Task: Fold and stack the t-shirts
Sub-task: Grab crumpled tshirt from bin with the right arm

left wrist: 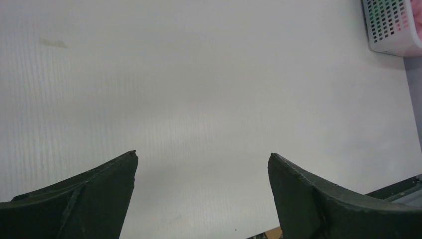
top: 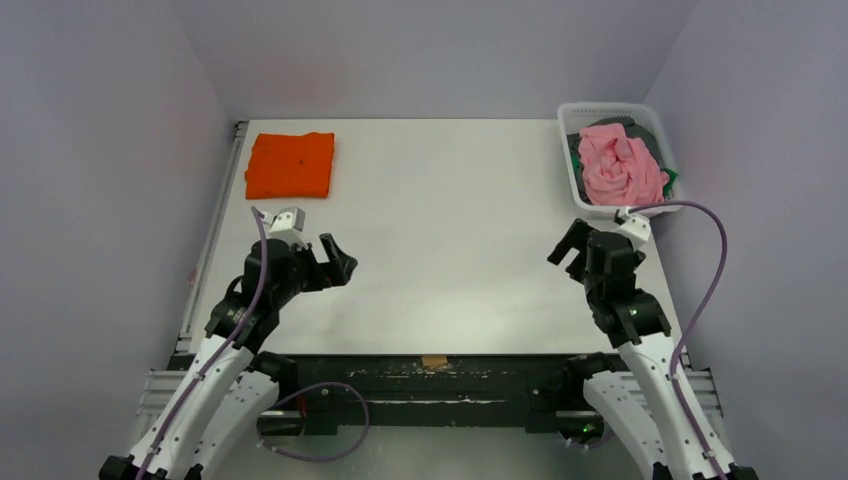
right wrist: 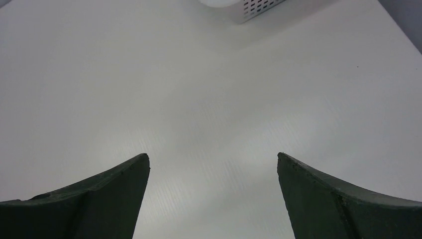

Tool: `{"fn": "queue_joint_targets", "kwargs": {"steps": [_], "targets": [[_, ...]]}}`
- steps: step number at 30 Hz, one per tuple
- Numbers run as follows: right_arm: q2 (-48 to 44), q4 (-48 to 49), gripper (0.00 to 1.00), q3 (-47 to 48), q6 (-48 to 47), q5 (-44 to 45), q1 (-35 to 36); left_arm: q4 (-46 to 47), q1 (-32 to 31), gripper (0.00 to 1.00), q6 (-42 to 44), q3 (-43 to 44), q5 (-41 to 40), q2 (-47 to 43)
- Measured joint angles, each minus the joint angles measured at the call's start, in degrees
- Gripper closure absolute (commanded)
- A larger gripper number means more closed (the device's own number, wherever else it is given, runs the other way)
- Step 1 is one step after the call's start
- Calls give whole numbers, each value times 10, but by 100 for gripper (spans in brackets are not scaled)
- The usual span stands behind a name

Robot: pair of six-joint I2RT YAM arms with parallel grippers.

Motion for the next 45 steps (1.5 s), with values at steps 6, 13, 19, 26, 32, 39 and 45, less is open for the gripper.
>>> {"fn": "queue_joint_targets", "kwargs": {"steps": [6,13,19,26,32,39,45], "targets": [[77,37,1,38,-12,77,0,12,0,0,2,0,0,28],[276,89,1,171,-50,141,-71,24,0,0,2,0,6,68],[490,122,8,355,-64,57,-212,24,0,0,2,0,2,64],[720,108,29,563,-76,-40,-273,15,0,0,2,1,-19,68],[848,85,100,645,-93,-74,-276,0,0,0,2,1,-37,78],[794,92,100,609,-95,-78,-276,-2,0,0,2,2,-41,80],[678,90,100,598,-102,-95,-271,-2,0,0,0,2,-41,70]]}}
